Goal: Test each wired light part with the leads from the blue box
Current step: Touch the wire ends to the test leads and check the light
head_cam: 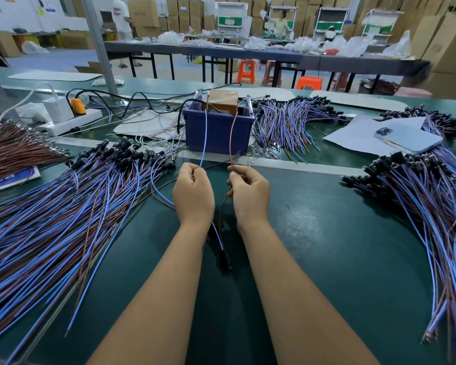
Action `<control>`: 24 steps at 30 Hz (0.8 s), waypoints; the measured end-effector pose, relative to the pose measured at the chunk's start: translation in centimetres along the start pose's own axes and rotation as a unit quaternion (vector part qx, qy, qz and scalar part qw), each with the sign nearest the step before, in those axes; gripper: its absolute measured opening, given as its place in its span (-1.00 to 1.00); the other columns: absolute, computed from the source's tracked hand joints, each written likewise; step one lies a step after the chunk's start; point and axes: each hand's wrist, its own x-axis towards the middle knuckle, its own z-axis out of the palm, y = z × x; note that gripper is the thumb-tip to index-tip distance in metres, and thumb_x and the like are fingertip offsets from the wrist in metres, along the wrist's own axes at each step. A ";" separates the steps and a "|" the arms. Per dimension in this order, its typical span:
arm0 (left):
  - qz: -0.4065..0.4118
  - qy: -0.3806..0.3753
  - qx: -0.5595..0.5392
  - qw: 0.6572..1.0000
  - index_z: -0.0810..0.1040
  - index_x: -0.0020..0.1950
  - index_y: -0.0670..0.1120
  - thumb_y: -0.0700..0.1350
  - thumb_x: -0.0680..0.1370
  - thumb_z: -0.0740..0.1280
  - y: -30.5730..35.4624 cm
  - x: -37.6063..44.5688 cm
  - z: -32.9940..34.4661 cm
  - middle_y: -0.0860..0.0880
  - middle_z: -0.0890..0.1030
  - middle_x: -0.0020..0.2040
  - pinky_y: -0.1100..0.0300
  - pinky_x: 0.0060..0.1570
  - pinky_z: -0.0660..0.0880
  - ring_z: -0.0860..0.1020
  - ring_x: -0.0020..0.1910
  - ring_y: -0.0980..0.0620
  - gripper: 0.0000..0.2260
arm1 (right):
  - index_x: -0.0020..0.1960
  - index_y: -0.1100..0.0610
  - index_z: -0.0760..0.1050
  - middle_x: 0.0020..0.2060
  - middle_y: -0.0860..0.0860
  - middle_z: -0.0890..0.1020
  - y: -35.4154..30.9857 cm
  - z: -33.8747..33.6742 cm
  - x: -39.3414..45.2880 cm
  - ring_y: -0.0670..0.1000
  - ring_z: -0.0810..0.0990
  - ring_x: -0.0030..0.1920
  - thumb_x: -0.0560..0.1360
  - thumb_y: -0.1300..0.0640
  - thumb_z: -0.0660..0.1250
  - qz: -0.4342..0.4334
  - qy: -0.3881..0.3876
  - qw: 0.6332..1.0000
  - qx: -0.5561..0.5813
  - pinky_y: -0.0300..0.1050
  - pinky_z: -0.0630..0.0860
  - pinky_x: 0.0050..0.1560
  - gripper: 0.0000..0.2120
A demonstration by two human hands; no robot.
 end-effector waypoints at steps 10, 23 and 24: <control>0.000 0.001 -0.003 1.000 0.27 -0.32 -0.04 -0.21 0.53 0.12 0.0 0.1 0.1 0.08 0.29 -0.50 0.10 -0.41 0.19 0.23 -0.51 0.11 -0.78 | -0.18 0.02 0.57 -0.42 -0.04 0.52 -0.2 0.0 0.0 -0.20 0.39 -0.54 0.52 0.35 0.26 0.001 0.001 1.000 0.002 -0.34 0.41 -0.44 -0.73; 0.001 0.000 0.001 1.000 0.25 -0.32 -0.06 -0.20 0.53 0.11 0.1 -0.1 0.0 0.07 0.29 -0.47 0.10 -0.39 0.20 0.21 -0.47 0.08 -0.78 | -0.17 0.06 0.58 -0.41 -0.03 0.52 -0.4 -0.1 -0.2 -0.20 0.39 -0.54 0.51 0.37 0.24 0.005 0.006 1.000 0.006 -0.36 0.39 -0.46 -0.74; -0.001 0.000 0.000 1.000 0.25 -0.32 -0.05 -0.20 0.53 0.11 0.1 -0.1 0.0 0.08 0.29 -0.48 0.11 -0.39 0.20 0.21 -0.48 0.10 -0.78 | -0.18 0.06 0.58 -0.42 -0.03 0.52 -0.4 -0.1 -0.3 -0.20 0.39 -0.55 0.50 0.37 0.24 0.006 0.006 1.000 0.006 -0.36 0.39 -0.47 -0.73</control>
